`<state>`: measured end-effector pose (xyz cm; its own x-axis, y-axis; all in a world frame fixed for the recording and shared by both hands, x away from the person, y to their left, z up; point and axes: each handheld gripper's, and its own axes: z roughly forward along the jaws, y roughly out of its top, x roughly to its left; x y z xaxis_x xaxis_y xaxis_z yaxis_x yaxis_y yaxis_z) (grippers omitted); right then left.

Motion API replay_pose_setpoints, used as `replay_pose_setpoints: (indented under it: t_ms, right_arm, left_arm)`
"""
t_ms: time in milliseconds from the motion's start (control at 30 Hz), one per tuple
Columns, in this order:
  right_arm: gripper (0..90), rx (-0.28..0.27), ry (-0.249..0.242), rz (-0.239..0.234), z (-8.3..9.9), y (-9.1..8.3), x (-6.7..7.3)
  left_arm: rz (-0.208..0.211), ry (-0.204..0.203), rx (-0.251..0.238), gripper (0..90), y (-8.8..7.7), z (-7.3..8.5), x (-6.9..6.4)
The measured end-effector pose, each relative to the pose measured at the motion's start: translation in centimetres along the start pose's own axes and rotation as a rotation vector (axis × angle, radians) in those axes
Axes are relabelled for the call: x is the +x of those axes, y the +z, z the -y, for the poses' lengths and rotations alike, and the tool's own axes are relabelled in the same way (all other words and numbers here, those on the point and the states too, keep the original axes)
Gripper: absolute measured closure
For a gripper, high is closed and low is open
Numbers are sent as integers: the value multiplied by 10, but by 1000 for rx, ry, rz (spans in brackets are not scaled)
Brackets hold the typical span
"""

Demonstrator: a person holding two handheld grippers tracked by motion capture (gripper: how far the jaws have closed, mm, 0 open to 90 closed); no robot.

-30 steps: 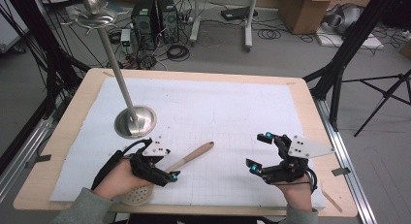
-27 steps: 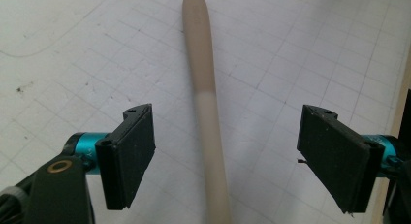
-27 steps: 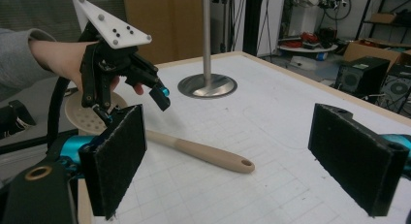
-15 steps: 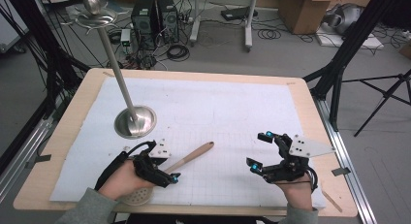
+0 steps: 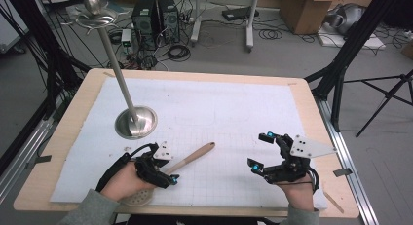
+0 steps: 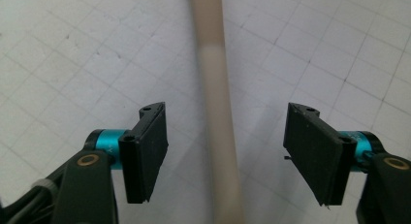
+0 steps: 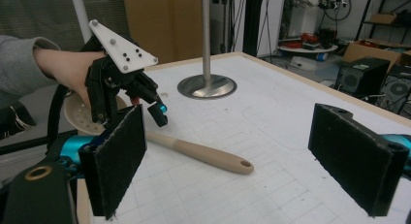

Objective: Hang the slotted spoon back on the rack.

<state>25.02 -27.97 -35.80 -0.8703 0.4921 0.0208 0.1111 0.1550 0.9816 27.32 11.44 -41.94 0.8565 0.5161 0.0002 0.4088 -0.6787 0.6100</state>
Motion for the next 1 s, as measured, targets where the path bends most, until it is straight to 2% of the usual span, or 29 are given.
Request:
replay_pose_setpoints:
  t_ms: [333, 767, 1000]
  right_arm:
    - [128, 9, 6, -1, 0, 1, 0]
    - [128, 8, 6, -2, 0, 1, 0]
    - [128, 5, 0, -2, 0, 2, 0]
  left_arm:
    - [-6, -31, 44, 468, 0, 4, 2]
    - [-24, -48, 51, 589, 1, 3, 1]
    - [-25, -26, 52, 671, 1, 2, -2]
